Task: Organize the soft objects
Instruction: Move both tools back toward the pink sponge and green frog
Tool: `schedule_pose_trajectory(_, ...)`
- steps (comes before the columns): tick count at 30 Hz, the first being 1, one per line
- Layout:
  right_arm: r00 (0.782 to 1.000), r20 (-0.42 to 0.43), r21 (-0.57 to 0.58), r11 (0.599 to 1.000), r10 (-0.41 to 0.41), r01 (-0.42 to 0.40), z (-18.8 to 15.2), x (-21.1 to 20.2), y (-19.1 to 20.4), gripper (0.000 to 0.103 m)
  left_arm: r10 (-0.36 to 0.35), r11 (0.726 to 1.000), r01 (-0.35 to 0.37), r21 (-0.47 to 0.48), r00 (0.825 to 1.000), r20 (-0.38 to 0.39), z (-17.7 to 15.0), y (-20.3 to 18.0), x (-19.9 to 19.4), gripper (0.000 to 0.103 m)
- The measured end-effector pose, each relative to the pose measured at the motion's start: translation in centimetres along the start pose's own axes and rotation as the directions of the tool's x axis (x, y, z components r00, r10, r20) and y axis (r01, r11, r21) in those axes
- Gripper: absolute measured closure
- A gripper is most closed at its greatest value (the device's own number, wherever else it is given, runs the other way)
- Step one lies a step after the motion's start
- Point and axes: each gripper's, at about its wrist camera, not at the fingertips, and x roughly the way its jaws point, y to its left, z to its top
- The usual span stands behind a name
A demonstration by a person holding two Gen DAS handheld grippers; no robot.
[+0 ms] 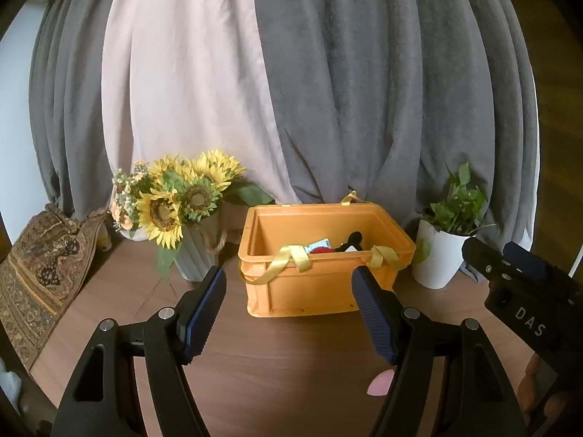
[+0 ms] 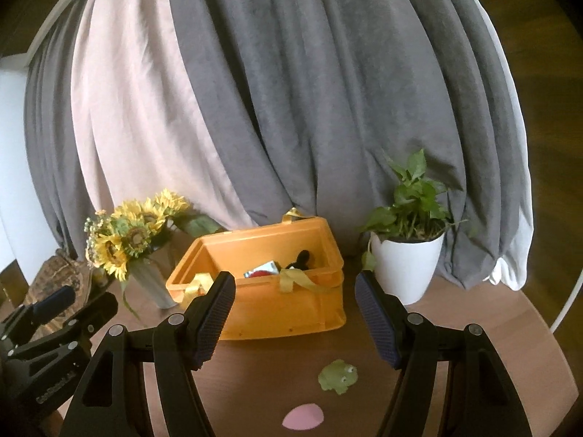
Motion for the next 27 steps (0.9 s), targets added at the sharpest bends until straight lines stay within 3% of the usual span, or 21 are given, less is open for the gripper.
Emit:
schedule_pose_trajectory(13,0.989,-0.069,-0.086,0.986,0.134,-0.139,0.1,1.1,-4.7,0.034,0.146,0.982,-0.15,-0.112,0.988,-0.049,-3.3,-5.7,-1.3,0.032)
schedule_pose_trajectory(21,0.964,-0.133,-0.157,0.955,0.232,-0.252,-1.0,2.1,-7.4,0.034,0.21,0.965,-0.222,-0.14,0.973,-0.094,-5.6,-8.8,-1.2,0.032)
schedule_pose_trajectory(27,0.941,-0.191,-0.172,0.934,0.28,-0.313,-2.2,3.5,-8.8,0.034,0.211,0.958,-0.232,-0.168,0.968,-0.136,-7.2,-10.4,-0.4,0.032)
